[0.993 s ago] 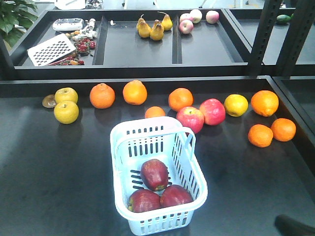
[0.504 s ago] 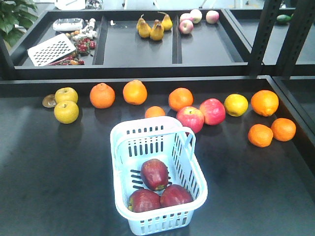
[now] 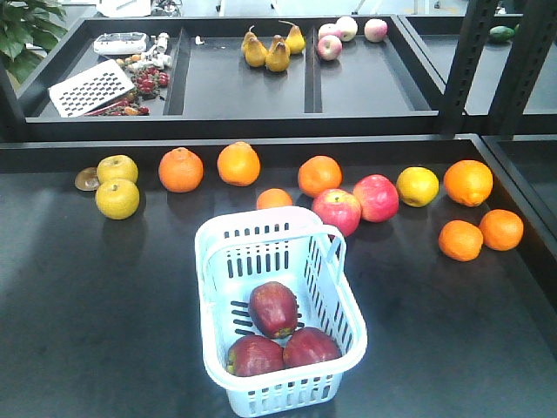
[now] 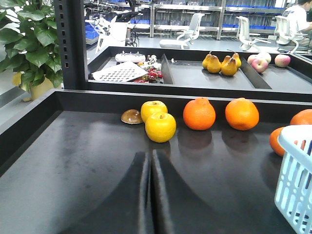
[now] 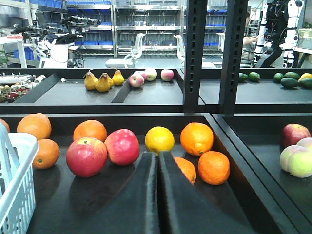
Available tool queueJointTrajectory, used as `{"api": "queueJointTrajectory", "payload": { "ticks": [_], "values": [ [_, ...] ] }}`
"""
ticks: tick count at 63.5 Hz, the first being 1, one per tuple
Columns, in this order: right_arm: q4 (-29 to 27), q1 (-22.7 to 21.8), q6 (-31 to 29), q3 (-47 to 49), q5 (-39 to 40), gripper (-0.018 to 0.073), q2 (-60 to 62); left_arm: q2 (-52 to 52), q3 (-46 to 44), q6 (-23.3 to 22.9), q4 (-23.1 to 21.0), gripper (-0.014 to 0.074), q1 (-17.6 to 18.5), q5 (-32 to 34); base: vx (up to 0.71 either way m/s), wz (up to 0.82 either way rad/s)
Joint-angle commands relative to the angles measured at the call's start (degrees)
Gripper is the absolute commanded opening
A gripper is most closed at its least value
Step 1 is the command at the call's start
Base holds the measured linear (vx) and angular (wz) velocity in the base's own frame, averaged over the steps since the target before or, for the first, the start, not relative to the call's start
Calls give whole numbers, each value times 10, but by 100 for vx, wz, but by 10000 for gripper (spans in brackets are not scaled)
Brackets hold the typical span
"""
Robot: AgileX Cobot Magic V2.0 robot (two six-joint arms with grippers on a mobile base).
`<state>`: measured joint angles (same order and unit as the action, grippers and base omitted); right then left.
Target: Pick three apples into basket with both arms
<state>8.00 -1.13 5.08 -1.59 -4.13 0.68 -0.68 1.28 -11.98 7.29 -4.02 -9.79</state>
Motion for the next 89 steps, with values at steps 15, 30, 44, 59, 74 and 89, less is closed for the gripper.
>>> {"api": "queueJointTrajectory", "payload": {
  "ticks": [15, 30, 44, 59, 74, 89],
  "values": [
    [10, -4, -6, -8, 47, -5, 8, -9, 5, -5, -1, -6, -1, 40, 0, 0],
    [10, -4, -6, -8, 47, -5, 8, -9, 5, -5, -1, -6, -1, 40, 0, 0],
    [10, -4, -6, -8, 47, -5, 8, -9, 5, -5, -1, -6, -1, 40, 0, 0],
    [10, -4, -6, -8, 47, -5, 8, -9, 5, -5, -1, -6, -1, 40, 0, 0],
    [10, -4, -6, -8, 47, -5, 8, -9, 5, -5, -1, -6, -1, 40, 0, 0],
    [10, -4, -6, -8, 47, -5, 8, -9, 5, -5, -1, -6, -1, 40, 0, 0]
  ]
}}
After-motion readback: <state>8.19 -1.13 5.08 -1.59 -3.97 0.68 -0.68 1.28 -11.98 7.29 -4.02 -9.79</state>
